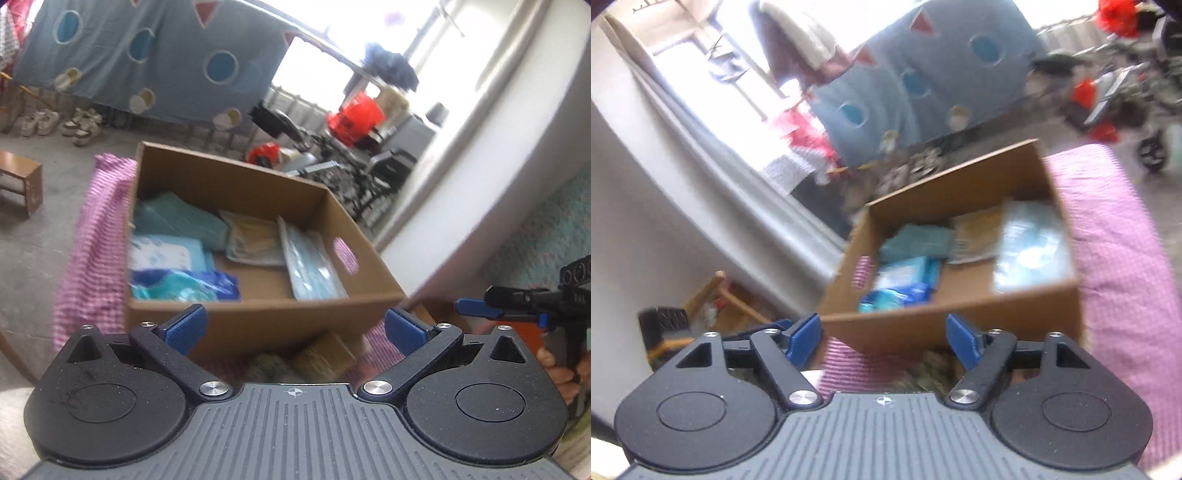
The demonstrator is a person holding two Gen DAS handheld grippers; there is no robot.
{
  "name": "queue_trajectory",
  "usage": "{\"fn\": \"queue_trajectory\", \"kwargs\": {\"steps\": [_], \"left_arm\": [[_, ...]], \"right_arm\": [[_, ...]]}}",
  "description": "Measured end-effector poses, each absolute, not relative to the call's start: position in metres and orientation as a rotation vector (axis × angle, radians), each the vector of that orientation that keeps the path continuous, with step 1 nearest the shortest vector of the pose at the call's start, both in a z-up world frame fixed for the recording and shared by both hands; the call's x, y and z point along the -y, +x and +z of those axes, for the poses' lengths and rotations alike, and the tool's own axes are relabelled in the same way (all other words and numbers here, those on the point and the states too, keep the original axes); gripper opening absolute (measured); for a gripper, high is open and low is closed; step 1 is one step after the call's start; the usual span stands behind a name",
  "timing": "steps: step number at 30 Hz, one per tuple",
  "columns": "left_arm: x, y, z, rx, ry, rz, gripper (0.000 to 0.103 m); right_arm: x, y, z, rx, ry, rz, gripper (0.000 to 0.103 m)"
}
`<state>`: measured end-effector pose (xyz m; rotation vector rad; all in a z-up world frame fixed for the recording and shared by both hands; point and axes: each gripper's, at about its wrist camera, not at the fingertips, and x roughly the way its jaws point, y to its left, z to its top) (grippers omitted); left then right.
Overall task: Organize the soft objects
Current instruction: 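Move the right gripper out of the box to the pink plush bunny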
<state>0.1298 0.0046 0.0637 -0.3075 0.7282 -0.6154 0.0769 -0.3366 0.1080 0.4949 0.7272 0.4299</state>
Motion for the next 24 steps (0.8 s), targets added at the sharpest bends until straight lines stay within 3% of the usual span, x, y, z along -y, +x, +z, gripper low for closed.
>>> {"fn": "queue_trajectory", "kwargs": {"steps": [6,13,24], "left_arm": [[0.057,0.114,0.029,-0.88,-0.168,-0.769,0.102],[0.127,0.092,-0.014,-0.959,0.105,-0.878,0.102],[0.177,0.098,-0.041,-1.047,0.184,-0.949,0.097]], "right_arm": [[0.358,0.022,0.051,-0.714,0.54,0.207,0.092],[0.375,0.011,-0.019,-0.779,0.744,0.129,0.092],[0.376,0.027,-0.048,-0.828,0.795,0.139,0.089]]}}
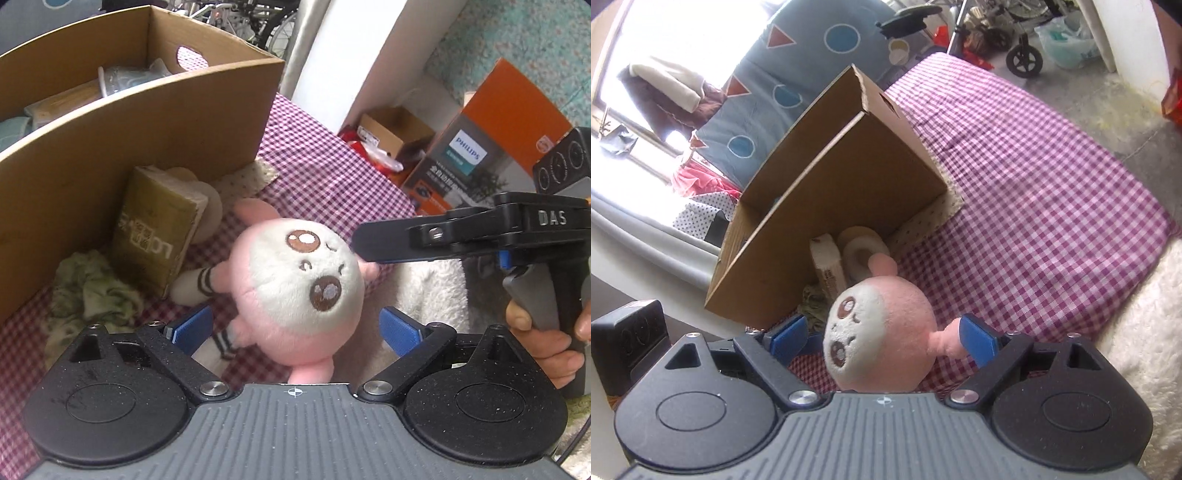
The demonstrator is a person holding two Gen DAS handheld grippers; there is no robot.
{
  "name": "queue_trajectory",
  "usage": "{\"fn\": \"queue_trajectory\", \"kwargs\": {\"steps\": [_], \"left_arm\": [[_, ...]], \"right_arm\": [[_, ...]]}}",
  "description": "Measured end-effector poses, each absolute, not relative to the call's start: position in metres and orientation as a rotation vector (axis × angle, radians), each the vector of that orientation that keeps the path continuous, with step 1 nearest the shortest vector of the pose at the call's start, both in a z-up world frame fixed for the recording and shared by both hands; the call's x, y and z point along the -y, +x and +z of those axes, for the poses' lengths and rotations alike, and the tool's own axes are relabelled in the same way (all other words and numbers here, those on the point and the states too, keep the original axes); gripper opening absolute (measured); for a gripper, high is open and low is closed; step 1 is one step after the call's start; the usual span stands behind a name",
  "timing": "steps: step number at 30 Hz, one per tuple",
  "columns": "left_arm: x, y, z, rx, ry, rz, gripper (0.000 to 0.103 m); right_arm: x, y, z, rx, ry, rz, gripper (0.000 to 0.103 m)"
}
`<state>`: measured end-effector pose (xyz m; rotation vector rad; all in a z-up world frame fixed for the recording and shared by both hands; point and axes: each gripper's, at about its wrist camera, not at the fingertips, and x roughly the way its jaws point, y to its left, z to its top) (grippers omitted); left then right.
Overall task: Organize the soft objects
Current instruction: 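Move the right gripper out of the box to the pink plush bunny, then grasp the pink plush bunny with the right gripper and lift it toward the box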
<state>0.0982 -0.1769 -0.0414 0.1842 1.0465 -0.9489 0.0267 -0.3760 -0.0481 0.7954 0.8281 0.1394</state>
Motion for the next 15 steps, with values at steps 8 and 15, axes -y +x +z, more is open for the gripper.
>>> {"fn": "queue_trajectory", "kwargs": {"steps": [8,15], "left_arm": [[0.195,0.103,-0.054,-1.093,0.187,-0.966,0.094],[0.191,0.101,-0.051,-1.11,0.136,-0.985,0.094]], "right_arm": [[0.38,0.037,-0.076,-0.852,0.91,0.155,0.076],[0.381,0.023,-0.072,-0.846,0.961,0.12,0.071]]}}
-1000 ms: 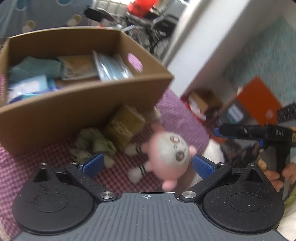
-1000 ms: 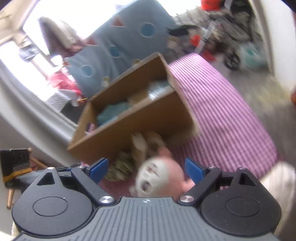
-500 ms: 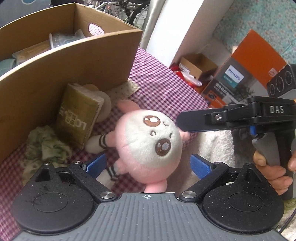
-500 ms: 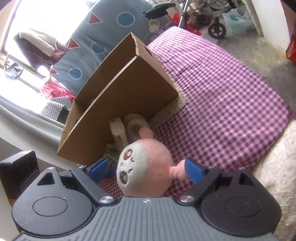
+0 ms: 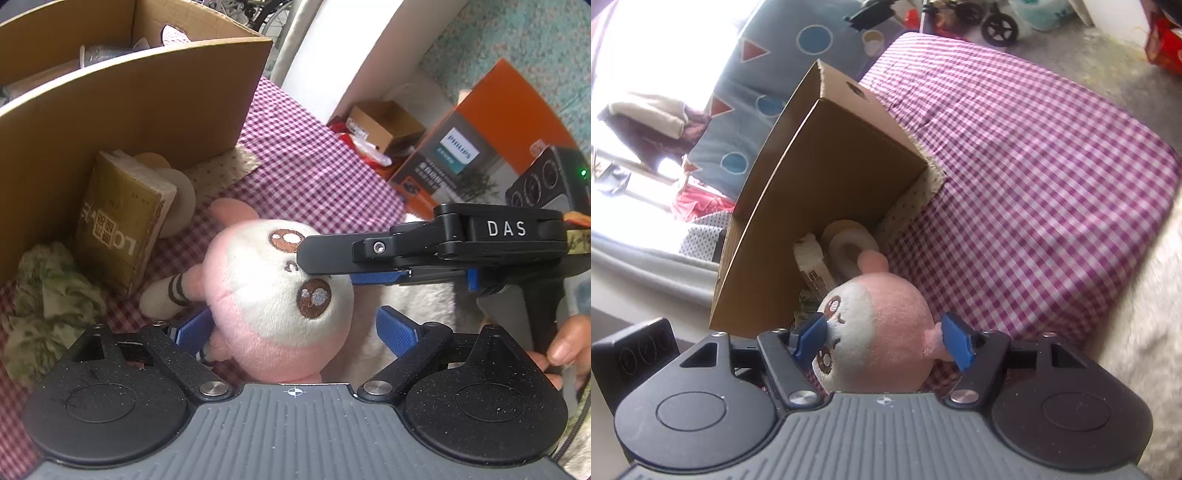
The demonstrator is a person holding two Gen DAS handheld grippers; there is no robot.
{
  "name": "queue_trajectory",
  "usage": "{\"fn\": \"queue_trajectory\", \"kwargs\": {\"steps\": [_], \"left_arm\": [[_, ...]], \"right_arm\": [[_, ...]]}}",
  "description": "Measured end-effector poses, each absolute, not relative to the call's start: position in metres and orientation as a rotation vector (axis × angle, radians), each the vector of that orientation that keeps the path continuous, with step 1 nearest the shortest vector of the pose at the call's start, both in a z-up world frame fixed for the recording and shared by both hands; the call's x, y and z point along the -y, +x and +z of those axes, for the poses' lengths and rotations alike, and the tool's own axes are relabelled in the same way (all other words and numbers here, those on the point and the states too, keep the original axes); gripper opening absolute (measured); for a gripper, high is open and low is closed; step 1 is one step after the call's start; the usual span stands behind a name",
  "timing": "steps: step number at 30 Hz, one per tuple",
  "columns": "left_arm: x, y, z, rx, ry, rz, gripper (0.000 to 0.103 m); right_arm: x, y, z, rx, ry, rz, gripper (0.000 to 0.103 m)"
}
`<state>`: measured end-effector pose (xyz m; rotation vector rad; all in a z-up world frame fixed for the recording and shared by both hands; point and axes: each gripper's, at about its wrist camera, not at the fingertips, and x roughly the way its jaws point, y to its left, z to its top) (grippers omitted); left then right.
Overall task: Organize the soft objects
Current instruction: 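Grasp the pink plush bunny with the right gripper and lift it toward the box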
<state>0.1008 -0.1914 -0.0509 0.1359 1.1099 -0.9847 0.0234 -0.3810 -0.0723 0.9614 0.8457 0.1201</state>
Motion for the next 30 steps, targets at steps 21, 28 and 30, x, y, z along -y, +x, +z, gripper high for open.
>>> {"fn": "queue_trajectory", "kwargs": {"steps": [21,28,30], "left_arm": [[0.137,0.07,0.068,-0.783,0.001,-1.052,0.096],[0.106,0.121,0.104,-0.709,-0.05,-0.878,0.096],[0.104,0.145,0.108,-0.722,-0.055,-0.831,0.096]], "right_arm": [[0.33,0.004,0.074,-0.561,0.718,0.222,0.071],[0.306,0.115,0.108,-0.618,0.63,0.417,0.071],[0.301,0.156,0.11,-0.664,0.627,0.451,0.071]]}}
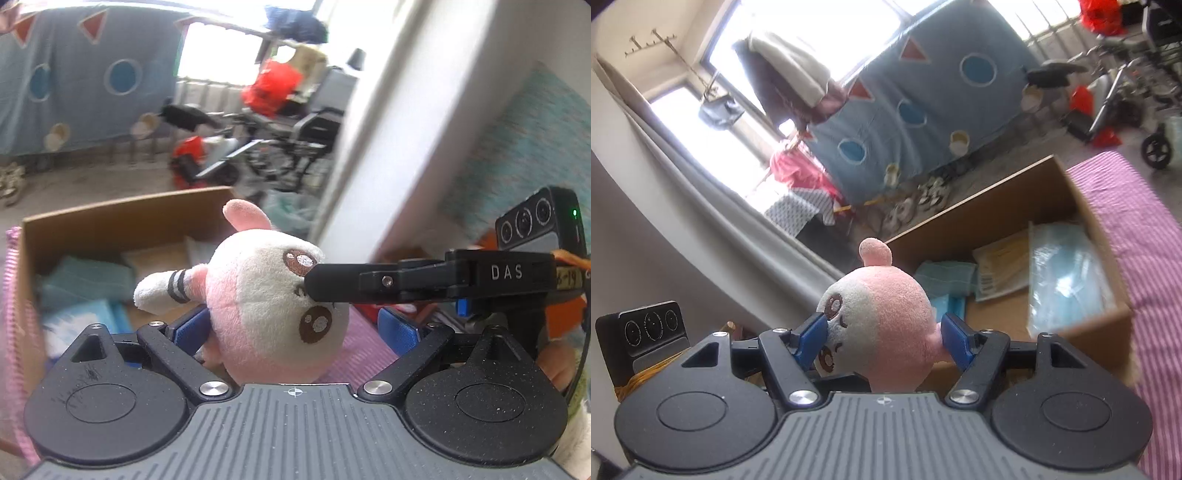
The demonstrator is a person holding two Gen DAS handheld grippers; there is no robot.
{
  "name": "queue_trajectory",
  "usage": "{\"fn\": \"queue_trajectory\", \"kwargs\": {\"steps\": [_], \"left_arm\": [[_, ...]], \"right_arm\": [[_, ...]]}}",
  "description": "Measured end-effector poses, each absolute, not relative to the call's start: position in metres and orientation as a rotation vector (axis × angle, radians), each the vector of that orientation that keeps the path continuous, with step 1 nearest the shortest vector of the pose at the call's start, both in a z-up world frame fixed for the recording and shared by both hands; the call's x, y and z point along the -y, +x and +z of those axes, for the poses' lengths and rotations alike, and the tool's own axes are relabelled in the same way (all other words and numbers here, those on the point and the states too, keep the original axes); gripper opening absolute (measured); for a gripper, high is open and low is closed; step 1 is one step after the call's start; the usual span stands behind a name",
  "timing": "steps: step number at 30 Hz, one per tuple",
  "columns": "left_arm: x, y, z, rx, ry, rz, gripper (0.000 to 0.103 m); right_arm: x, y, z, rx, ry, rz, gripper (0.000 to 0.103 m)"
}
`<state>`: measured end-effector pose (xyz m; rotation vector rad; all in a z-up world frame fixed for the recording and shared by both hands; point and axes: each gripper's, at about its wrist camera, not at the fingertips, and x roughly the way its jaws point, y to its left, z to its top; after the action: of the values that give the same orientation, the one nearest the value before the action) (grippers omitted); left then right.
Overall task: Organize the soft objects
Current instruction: 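Grasp the pink plush bunny with the right gripper and lift it toward the box, then lower the bunny into the box and open the right gripper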
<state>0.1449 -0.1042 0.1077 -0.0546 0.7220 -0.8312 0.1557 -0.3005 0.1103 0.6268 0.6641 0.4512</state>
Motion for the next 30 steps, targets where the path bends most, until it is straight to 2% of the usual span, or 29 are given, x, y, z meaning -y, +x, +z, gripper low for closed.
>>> {"fn": "queue_trajectory", "kwargs": {"steps": [3,7,8,14,22,25,26,30], "left_arm": [[0.104,0.192,0.103,-0.78,-0.063,-0.767,0.096],[0.108,0.267,0.074,-0.941,-0.105,-0.655,0.095],[0.108,0.281,0.065,-0.967,-0.09,-0.619,0.094],[0.123,0.346,0.013,-1.126,-0.047,-0.534,0.093],[0.119,0.362,-0.014,-1.19,-0.076,-0.519,0.092],[0.118,0.36,-0.014,-1.166,-0.056,-0.515,0.095],[0.117,0.36,-0.013,-1.153,-0.056,-0.516,0.099],[0.115,0.354,0.0,-1.092,-0.047,-0.54,0.101]], "right_arm": [[0.295,0.219,0.102,-0.766,0.617,0.474,0.071],[0.284,0.292,0.065,-0.952,0.614,0.482,0.071],[0.282,0.308,0.052,-0.999,0.63,0.475,0.067],[0.271,0.368,-0.008,-1.164,0.58,0.42,0.068],[0.273,0.39,-0.024,-1.19,0.572,0.409,0.068],[0.274,0.39,-0.02,-1.183,0.565,0.414,0.068],[0.274,0.389,-0.017,-1.173,0.554,0.41,0.068],[0.278,0.384,-0.002,-1.133,0.522,0.388,0.069]]}}
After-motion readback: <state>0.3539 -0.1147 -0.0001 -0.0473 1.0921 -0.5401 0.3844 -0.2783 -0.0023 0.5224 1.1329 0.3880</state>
